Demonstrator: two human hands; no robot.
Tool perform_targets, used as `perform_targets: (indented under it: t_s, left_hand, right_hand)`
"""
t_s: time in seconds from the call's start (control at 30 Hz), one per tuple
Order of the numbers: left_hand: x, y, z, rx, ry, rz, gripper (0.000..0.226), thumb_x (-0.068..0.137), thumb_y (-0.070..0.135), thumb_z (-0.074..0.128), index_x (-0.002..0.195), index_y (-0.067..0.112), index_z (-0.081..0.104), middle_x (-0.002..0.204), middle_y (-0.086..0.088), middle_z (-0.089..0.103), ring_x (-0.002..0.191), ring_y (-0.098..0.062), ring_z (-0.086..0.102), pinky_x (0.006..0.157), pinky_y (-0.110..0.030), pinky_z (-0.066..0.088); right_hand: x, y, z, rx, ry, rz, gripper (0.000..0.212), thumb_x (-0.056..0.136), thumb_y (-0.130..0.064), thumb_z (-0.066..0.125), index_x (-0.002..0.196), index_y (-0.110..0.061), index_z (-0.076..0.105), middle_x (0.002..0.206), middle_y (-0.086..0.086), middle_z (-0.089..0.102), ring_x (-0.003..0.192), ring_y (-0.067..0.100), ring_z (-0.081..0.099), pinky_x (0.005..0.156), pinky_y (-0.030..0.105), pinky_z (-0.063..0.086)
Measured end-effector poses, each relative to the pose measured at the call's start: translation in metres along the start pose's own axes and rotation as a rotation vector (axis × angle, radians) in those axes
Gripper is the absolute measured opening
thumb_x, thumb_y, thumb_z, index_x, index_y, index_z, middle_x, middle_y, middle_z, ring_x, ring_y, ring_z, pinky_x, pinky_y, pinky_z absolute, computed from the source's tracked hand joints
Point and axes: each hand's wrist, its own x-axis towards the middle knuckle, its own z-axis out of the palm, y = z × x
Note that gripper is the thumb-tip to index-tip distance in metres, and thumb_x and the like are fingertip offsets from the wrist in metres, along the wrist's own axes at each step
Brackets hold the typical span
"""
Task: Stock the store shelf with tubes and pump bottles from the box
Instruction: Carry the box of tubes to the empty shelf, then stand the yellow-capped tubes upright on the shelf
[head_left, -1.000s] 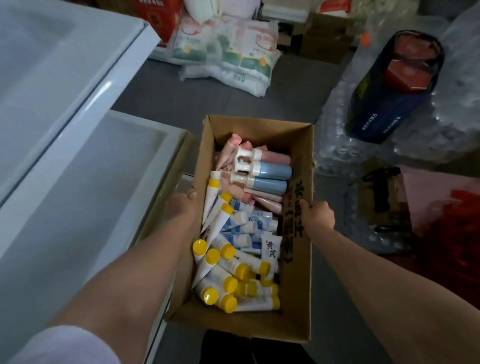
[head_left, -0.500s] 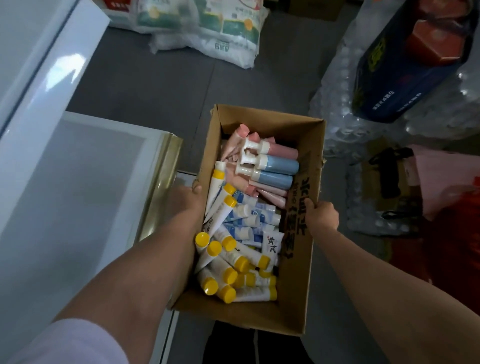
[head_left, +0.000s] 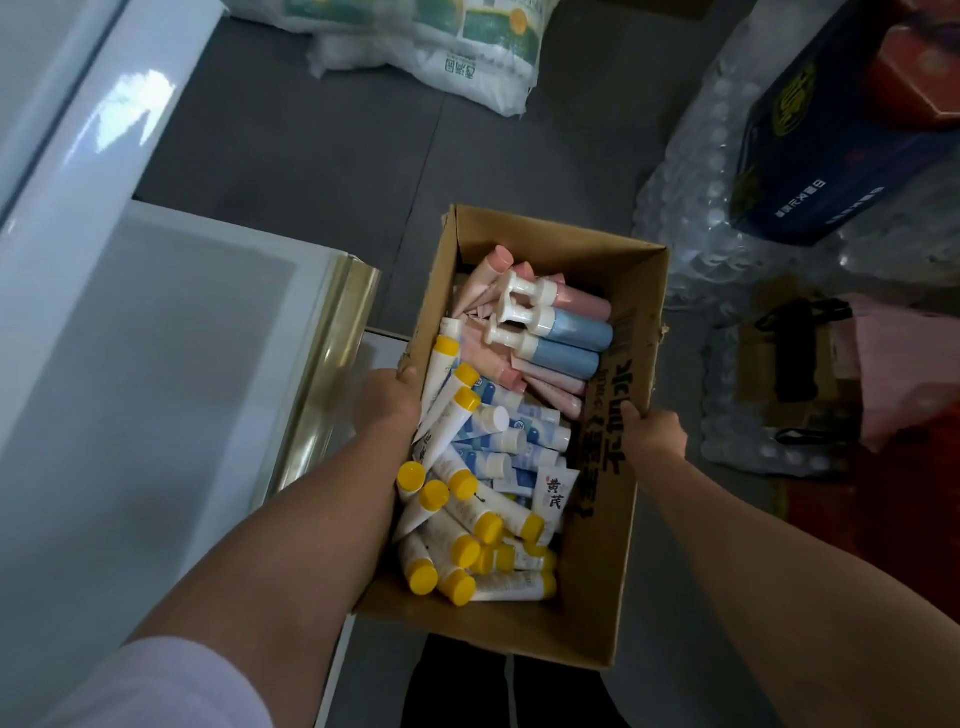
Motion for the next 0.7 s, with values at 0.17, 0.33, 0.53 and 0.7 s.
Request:
perform_targets:
  t_s: [0.17,0.33,0.53,0.7]
  left_hand:
    - [-0.015,0.003,0.001,-0.076,0.016,0.021,0.048,0.103,0.038,0.038,0.110,0.000,0.068,0.112,-0.021,0.067,0.104,-0.037,0.062,0.088,-0.041,0.047]
    - [-0.038,0.001,-0.002,-0.216,0.066,0.015,0.043,0.101,0.040,0.043,0.111,0.004,0.065,0.113,-0.018,0.067,0.106,-0.037,0.061,0.086,-0.039,0.045]
    - [-0.083,-0.020,-0.003,-0.381,0.207,0.020,0.036,0.101,0.034,0.047,0.112,0.004,0.064,0.111,-0.016,0.067,0.104,-0.036,0.061,0.078,-0.034,0.039]
    - [-0.117,-0.041,0.007,-0.424,0.204,-0.054,0.040,0.101,0.038,0.046,0.109,0.004,0.066,0.111,-0.016,0.068,0.106,-0.034,0.061,0.082,-0.036,0.042]
  right_hand:
    - [-0.010,-0.008,-0.005,-0.011,-0.058,-0.006,0.051,0.101,-0.045,0.048,0.121,0.000,0.060,0.112,0.019,0.064,0.099,0.035,0.063,0.081,0.041,0.054]
    - [-0.030,-0.014,-0.012,-0.007,-0.007,-0.044,0.051,0.102,-0.045,0.047,0.130,-0.002,0.051,0.124,0.021,0.061,0.109,0.037,0.061,0.078,0.038,0.048]
    - [-0.066,-0.025,-0.014,0.031,0.191,-0.296,0.043,0.101,-0.032,0.052,0.134,-0.007,0.045,0.134,0.016,0.055,0.124,0.035,0.051,0.096,0.042,0.043]
    - [-0.085,-0.036,0.006,0.099,-0.003,-0.336,0.038,0.097,-0.038,0.055,0.127,-0.014,0.058,0.122,0.010,0.065,0.113,0.031,0.060,0.095,0.040,0.049]
